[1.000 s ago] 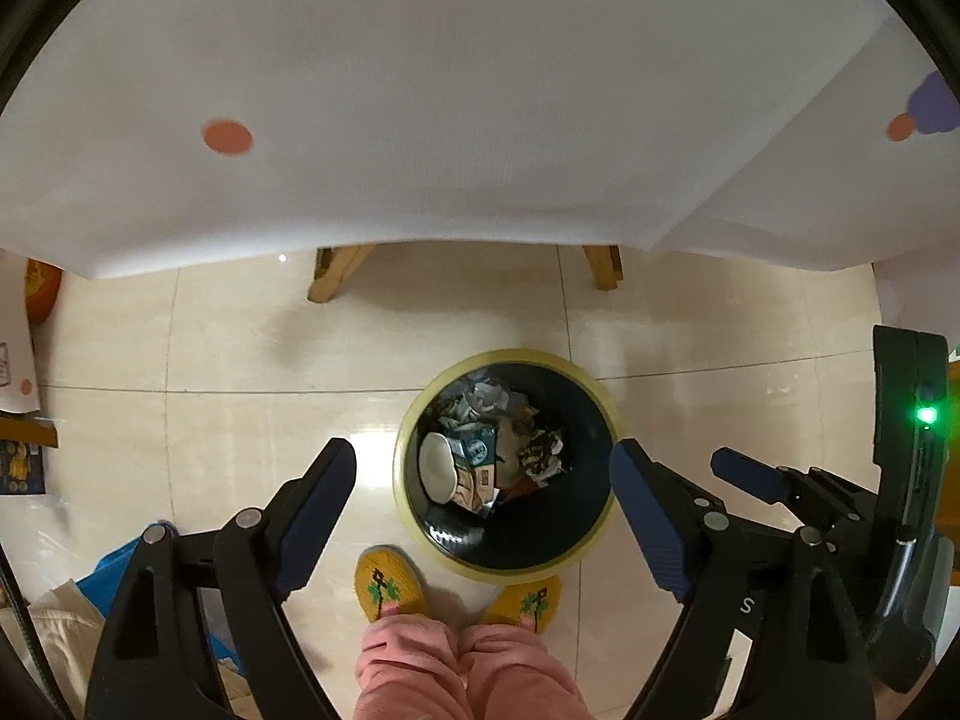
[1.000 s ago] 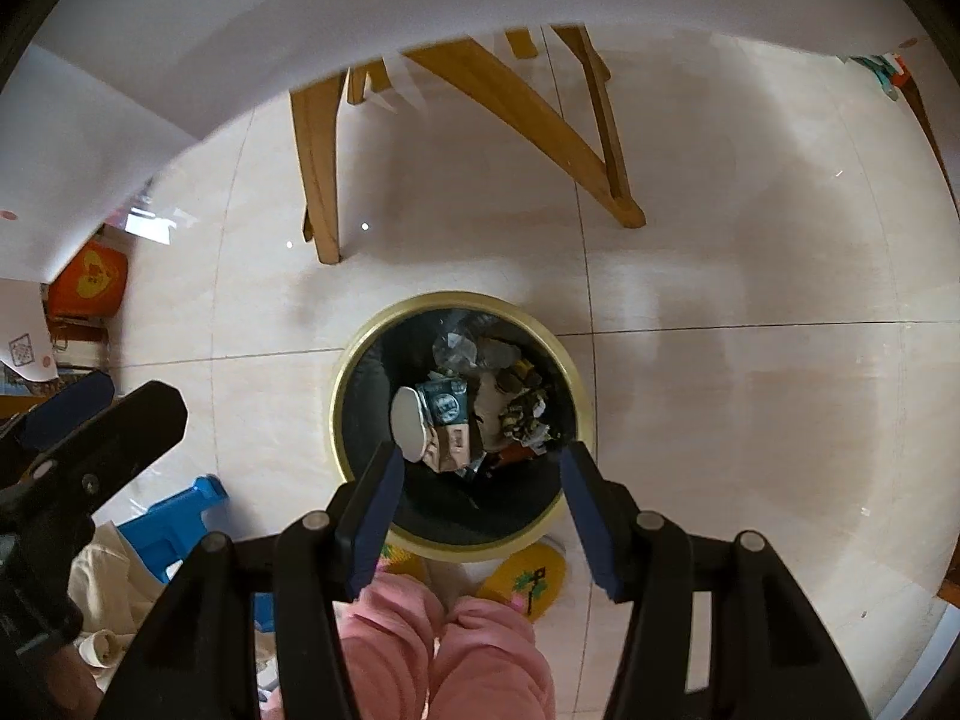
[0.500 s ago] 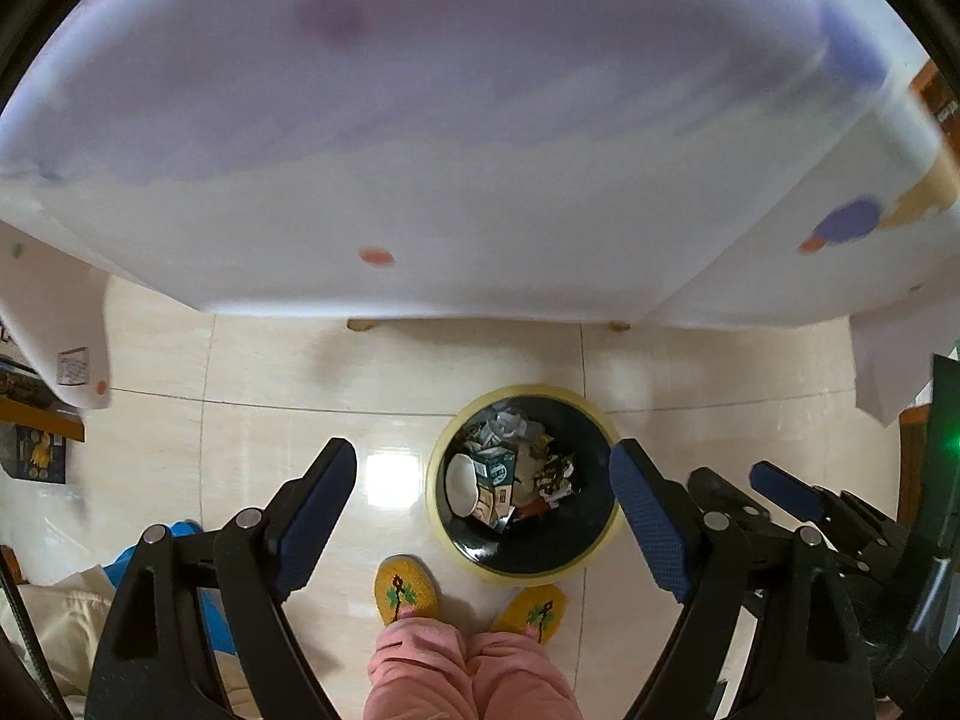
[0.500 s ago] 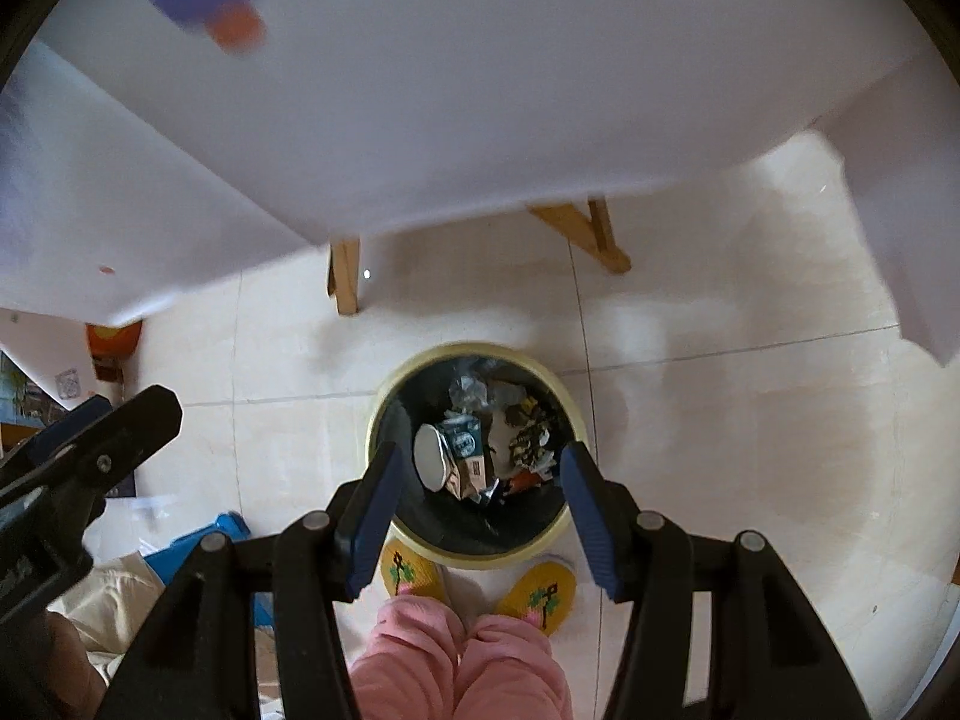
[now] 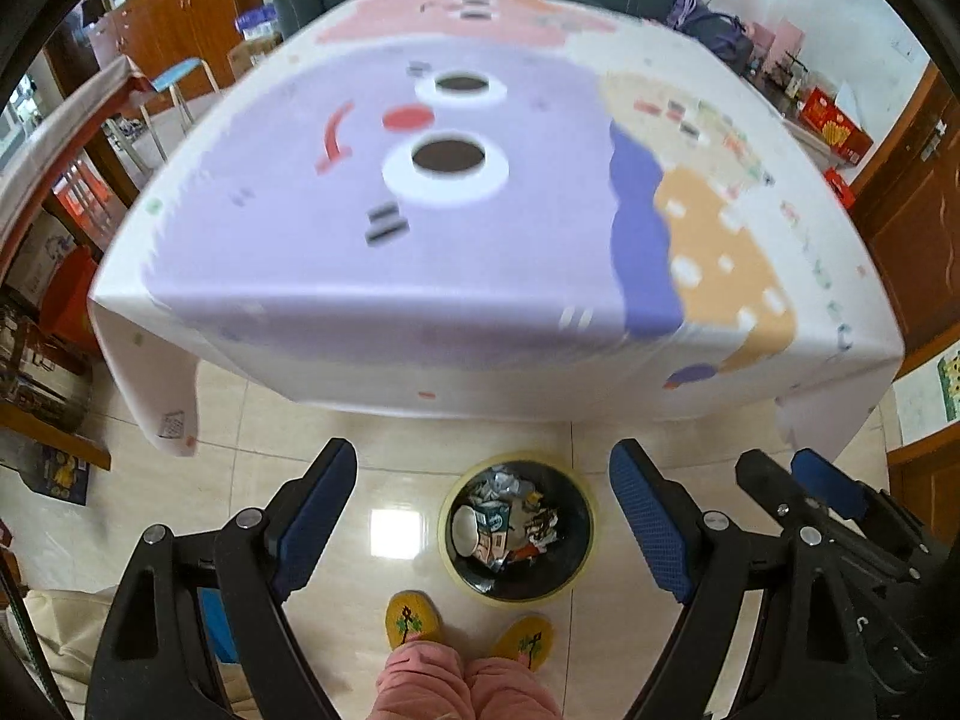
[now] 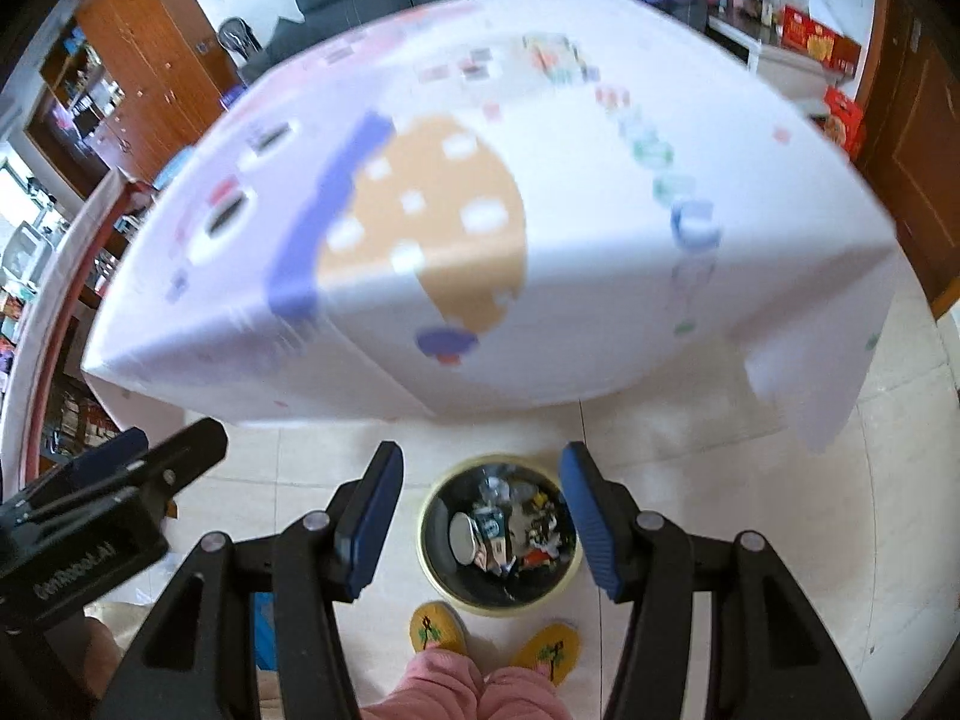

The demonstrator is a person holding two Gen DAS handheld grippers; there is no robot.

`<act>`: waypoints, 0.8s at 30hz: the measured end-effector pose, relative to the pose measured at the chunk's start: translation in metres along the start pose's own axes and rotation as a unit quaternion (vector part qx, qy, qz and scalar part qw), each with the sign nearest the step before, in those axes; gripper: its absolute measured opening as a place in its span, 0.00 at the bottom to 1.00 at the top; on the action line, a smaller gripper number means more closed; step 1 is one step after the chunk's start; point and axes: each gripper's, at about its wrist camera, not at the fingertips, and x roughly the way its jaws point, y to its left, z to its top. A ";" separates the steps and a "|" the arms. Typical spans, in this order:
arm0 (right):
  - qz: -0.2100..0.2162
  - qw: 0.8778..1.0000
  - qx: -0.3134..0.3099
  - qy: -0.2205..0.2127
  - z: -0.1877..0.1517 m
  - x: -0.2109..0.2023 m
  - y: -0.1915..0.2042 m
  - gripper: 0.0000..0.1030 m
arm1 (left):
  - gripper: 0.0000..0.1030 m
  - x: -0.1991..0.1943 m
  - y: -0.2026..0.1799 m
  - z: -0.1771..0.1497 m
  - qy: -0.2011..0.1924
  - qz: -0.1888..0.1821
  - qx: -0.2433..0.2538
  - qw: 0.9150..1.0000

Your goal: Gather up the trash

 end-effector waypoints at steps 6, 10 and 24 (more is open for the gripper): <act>0.007 1.000 -0.003 -0.030 0.025 -0.043 0.006 0.54 | 0.83 -0.042 -0.008 0.014 -0.026 0.010 -0.004 1.000; 0.009 0.999 -0.008 -0.043 0.033 -0.070 0.011 0.54 | 0.83 -0.066 -0.011 0.023 -0.036 0.013 -0.005 0.999; 0.019 0.997 -0.041 -0.069 0.043 -0.126 0.026 0.54 | 0.83 -0.111 -0.025 0.022 -0.067 0.016 -0.003 0.998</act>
